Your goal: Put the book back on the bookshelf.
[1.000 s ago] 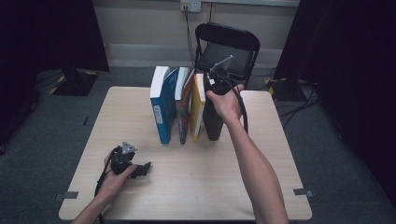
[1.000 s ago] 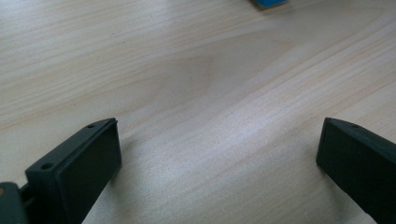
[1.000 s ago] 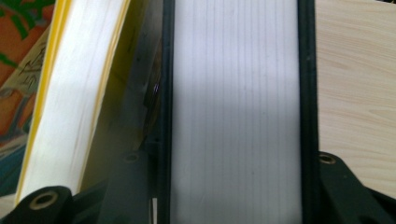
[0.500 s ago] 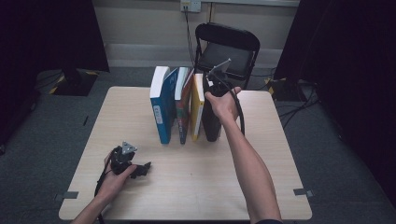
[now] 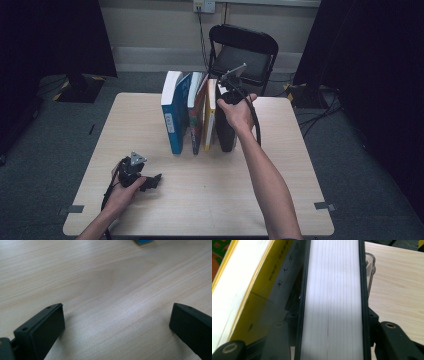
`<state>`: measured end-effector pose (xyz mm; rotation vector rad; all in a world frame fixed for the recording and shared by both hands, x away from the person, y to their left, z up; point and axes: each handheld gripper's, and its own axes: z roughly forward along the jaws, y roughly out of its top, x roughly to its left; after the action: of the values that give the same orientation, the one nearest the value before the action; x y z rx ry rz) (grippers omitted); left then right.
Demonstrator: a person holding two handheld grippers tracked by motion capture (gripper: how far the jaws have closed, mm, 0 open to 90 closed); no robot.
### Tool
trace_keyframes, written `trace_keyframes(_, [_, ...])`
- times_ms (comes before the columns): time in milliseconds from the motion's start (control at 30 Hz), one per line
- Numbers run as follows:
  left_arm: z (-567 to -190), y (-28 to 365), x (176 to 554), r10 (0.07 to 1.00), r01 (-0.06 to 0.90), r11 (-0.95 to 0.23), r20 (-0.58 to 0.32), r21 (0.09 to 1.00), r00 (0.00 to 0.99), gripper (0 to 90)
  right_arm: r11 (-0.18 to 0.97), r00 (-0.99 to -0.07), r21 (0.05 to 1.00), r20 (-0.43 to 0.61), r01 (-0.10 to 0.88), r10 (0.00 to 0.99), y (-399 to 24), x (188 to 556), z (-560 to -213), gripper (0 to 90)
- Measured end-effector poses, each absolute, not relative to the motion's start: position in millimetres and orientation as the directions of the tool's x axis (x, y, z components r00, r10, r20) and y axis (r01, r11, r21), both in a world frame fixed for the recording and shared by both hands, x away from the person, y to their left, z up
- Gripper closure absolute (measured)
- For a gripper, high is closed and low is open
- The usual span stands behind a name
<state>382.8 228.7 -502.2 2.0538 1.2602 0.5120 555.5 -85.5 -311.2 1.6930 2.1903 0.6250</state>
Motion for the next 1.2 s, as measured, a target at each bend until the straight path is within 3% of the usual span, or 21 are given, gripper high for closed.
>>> trace_keyframes(167, [-502,229,383,0.889,0.627,-0.313,-0.012,0.713,0.457,0.0,0.203,-0.268,0.534,0.047,0.821,0.962,-93,545,-313,42.8])
trace_keyframes(533, [-502,229,383,0.890,0.627,-0.313,-0.012,0.714,0.457,0.0,0.216,-0.329,0.630,0.067,0.746,0.942,-112,500,-331,41.6])
trace_keyframes(700, [-502,229,383,0.889,0.626,-0.313,-0.011,0.714,0.457,0.0,0.212,-0.349,0.652,0.086,0.728,0.933,-118,490,-350,49.0])
trace_keyframes(900, [-502,229,383,0.889,0.626,-0.313,-0.011,0.714,0.457,0.0,0.231,-0.332,0.688,0.015,0.688,0.943,-112,486,-350,51.8])
trace_keyframes(1200, [-502,229,383,0.890,0.626,-0.313,-0.011,0.714,0.457,0.0,0.187,-0.276,0.695,0.018,0.694,0.961,-101,484,-351,52.1])
